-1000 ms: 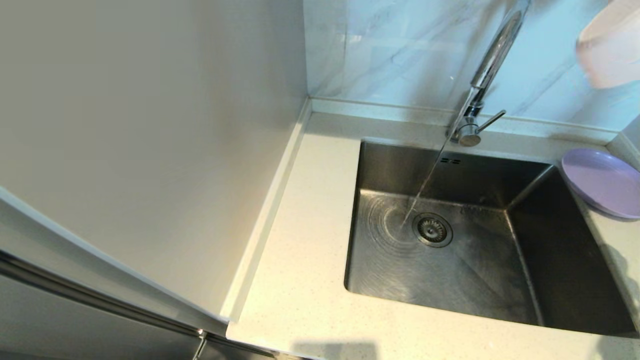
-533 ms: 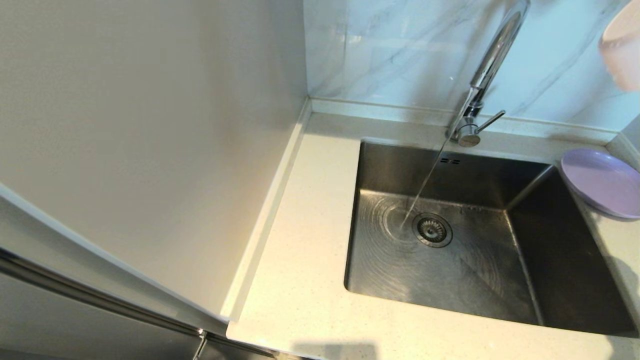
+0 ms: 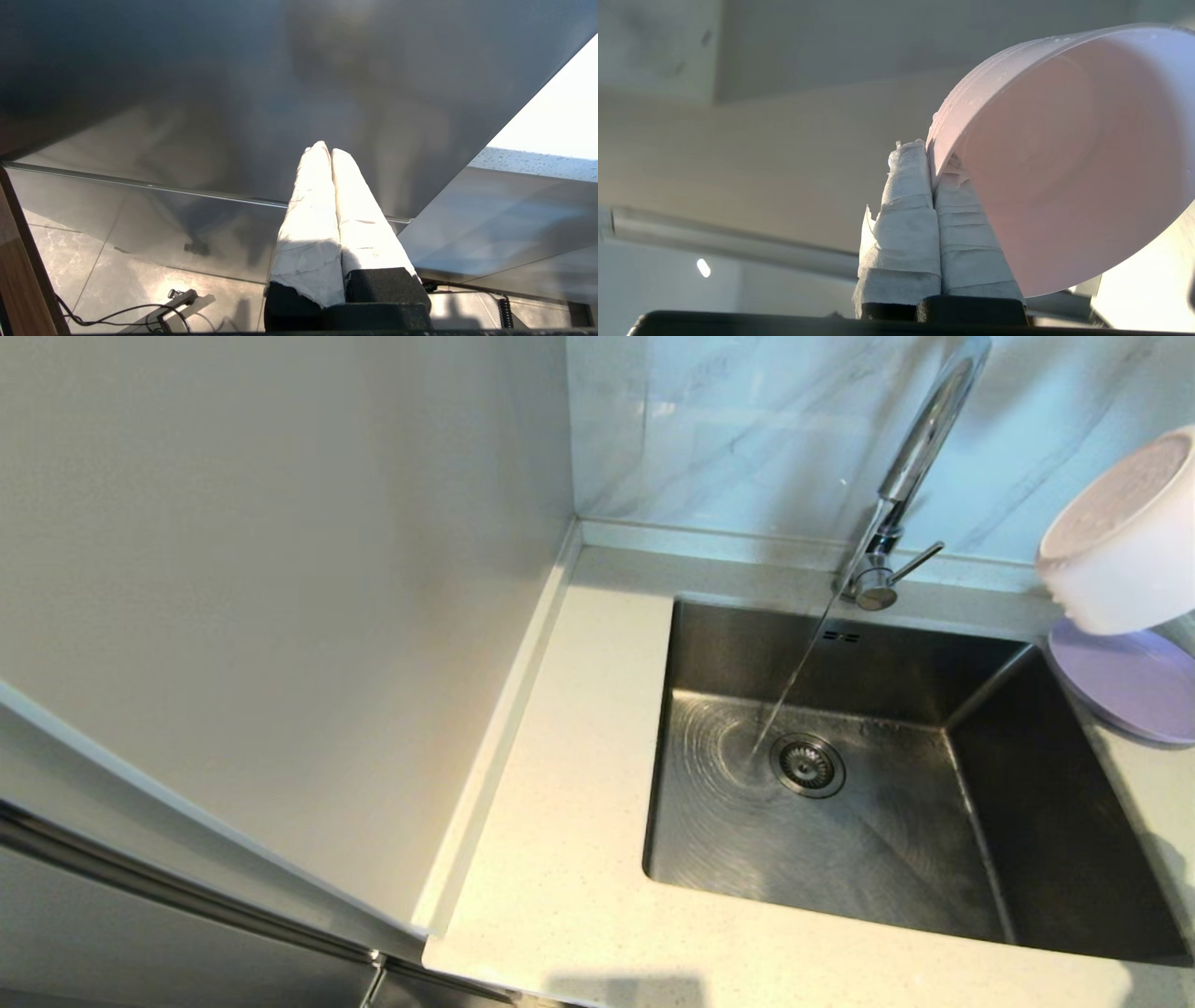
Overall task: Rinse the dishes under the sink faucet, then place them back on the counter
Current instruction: Place the bowl on the table
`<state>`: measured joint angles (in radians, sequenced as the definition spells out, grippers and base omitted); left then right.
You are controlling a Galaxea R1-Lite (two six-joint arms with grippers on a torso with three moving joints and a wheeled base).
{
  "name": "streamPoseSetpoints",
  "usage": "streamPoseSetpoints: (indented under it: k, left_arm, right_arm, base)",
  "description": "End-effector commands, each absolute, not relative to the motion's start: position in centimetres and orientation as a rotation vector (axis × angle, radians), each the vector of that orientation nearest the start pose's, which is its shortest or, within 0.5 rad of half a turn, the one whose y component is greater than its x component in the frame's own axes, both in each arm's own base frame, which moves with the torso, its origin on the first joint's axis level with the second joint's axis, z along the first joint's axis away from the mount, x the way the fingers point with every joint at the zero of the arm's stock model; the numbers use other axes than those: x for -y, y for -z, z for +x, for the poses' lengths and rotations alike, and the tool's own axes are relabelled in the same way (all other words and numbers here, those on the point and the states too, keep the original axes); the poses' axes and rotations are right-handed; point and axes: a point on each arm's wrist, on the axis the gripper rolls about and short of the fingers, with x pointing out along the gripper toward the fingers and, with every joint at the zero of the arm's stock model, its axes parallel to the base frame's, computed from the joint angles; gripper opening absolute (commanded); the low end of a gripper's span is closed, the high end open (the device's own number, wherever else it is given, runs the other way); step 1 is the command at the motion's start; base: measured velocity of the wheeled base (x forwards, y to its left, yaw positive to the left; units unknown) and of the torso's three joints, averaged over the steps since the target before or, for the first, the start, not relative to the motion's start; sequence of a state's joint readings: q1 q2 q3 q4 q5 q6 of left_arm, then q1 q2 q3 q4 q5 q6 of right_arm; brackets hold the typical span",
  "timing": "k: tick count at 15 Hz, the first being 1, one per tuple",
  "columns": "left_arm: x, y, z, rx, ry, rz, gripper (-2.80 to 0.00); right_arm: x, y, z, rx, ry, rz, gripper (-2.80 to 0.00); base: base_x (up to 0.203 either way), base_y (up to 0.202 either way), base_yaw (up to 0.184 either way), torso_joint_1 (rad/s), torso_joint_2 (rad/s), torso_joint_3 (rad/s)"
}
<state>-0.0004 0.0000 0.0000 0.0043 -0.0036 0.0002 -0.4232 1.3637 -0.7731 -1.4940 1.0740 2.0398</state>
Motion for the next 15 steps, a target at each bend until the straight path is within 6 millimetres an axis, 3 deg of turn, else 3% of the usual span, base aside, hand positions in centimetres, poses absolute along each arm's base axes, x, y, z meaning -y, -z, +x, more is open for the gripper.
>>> streamPoseSetpoints:
  k: [1, 3, 5, 9, 12, 13, 15]
  left_arm:
    - [0.0, -7.5, -2.3, -0.005, 0.003, 0.000, -2.80]
    - [0.0, -7.5, -2.3, -0.005, 0.003, 0.000, -2.80]
    - [0.0, -7.5, -2.3, -0.005, 0.005, 0.000, -2.80]
    - [0.0, -7.5, -2.3, -0.005, 0.004, 0.000, -2.80]
    - [0.0, -7.5, -2.3, -0.005, 0.003, 0.000, -2.80]
    - [0.0, -7.5, -2.3, -0.005, 0.004, 0.000, -2.80]
    - [0.0, -7.5, -2.3, -0.005, 0.003, 0.000, -2.80]
  right_arm:
    - [4.1, -38.5, 13.8, -0.047, -1.060, 1.063, -2.80]
    - [3.0, -42.4, 10.9, 0.057, -1.126, 0.895, -2.80]
    - [2.7, -43.8, 10.1, 0.068, -1.118, 0.870, -2.80]
    - [5.3, -39.0, 15.1, -0.242, -0.842, 1.382, -2.80]
    - [6.1, -35.0, 18.0, -0.455, -0.644, 1.616, -2.80]
    - [5.9, -35.4, 18.0, -0.464, -0.649, 1.600, -2.80]
    - [5.2, -38.4, 16.5, -0.367, -0.745, 1.463, -2.80]
  base:
    - [0.000, 0.000, 0.000, 0.000, 0.00, 0.000]
    - [0.000, 0.000, 0.000, 0.000, 0.00, 0.000]
    - [0.000, 0.000, 0.000, 0.000, 0.00, 0.000]
    - [0.000, 0.000, 0.000, 0.000, 0.00, 0.000]
    - [0.000, 0.000, 0.000, 0.000, 0.00, 0.000]
    - [0.000, 0.000, 0.000, 0.000, 0.00, 0.000]
    - [0.000, 0.000, 0.000, 0.000, 0.00, 0.000]
